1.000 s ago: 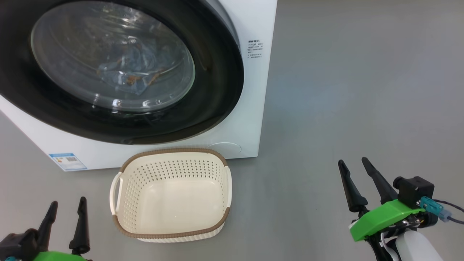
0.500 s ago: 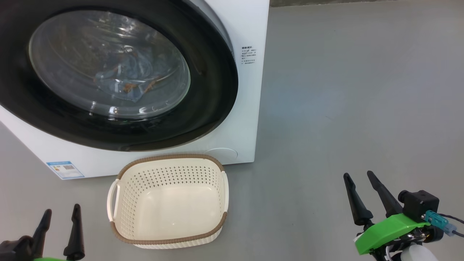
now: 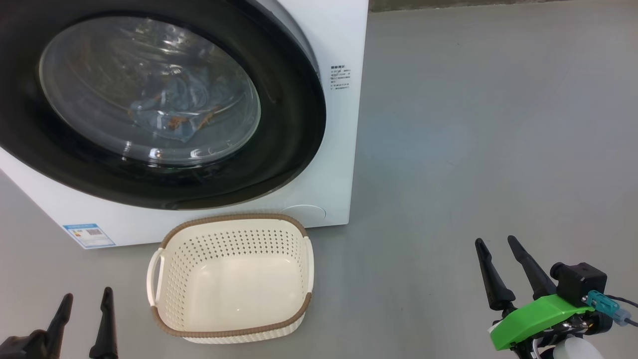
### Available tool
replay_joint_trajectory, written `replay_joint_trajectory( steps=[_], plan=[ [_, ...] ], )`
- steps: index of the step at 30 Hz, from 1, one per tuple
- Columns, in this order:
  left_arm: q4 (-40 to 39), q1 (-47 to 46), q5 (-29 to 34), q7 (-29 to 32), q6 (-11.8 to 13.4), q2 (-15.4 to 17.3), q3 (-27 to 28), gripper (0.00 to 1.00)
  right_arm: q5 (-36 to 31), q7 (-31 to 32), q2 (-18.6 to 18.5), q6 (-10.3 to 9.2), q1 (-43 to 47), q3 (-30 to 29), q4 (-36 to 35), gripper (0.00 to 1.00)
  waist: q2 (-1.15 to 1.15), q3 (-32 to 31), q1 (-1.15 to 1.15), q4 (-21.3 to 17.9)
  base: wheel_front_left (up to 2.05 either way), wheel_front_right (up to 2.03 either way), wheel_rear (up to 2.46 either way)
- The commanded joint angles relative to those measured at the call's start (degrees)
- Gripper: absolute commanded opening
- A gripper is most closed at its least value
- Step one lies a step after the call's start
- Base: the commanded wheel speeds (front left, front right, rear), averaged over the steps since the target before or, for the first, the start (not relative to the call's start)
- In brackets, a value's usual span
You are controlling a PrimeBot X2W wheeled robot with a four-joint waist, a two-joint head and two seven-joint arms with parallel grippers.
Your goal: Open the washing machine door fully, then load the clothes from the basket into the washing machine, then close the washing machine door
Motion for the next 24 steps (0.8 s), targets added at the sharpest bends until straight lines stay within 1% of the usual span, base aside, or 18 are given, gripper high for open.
replay_joint_trajectory(
  steps=[1,10,11,13,18,21,24],
  plan=[
    [-1.4,-0.6,0.6,-0.4,-0.1,1.6,2.1,1.00,-0.3,-0.3,-0.5,-0.12,0.3,1.1,-1.5,1.00,0.00,0.0,0.00,0.0,0.00,0.00,0.00],
    [-1.8,-0.7,1.5,-0.4,-0.1,1.4,2.4,1.00,-0.4,-0.3,-0.5,-0.12,0.1,1.1,-1.8,1.00,0.00,0.5,0.00,0.1,0.00,0.00,0.00],
    [-0.2,0.0,1.0,0.0,0.0,-0.1,0.0,0.00,0.0,0.0,0.0,0.00,0.0,0.0,-0.3,0.00,0.00,0.5,0.00,0.1,0.00,0.00,0.00],
    [0.9,0.0,0.9,0.1,0.0,-1.0,-0.3,0.00,0.1,0.0,0.5,0.00,0.2,0.0,1.0,0.00,0.00,0.5,0.00,0.1,0.00,0.00,0.00],
    [4.0,1.1,0.9,0.1,0.0,-4.5,-1.5,0.00,0.1,0.1,1.9,0.00,2.1,0.1,4.5,0.00,0.00,0.5,0.00,0.1,0.00,0.00,0.00],
    [4.0,1.1,-0.6,0.6,0.0,-4.8,-1.4,0.00,1.6,0.6,2.1,0.00,2.2,-0.1,4.3,0.00,0.00,0.4,0.01,0.2,0.00,0.00,0.00],
    [3.8,0.9,-2.3,1.1,0.0,-4.9,-1.2,0.00,3.3,1.1,2.2,-0.01,2.3,-0.4,4.0,0.00,0.00,0.2,0.10,0.3,0.00,0.00,0.00]
  ],
)
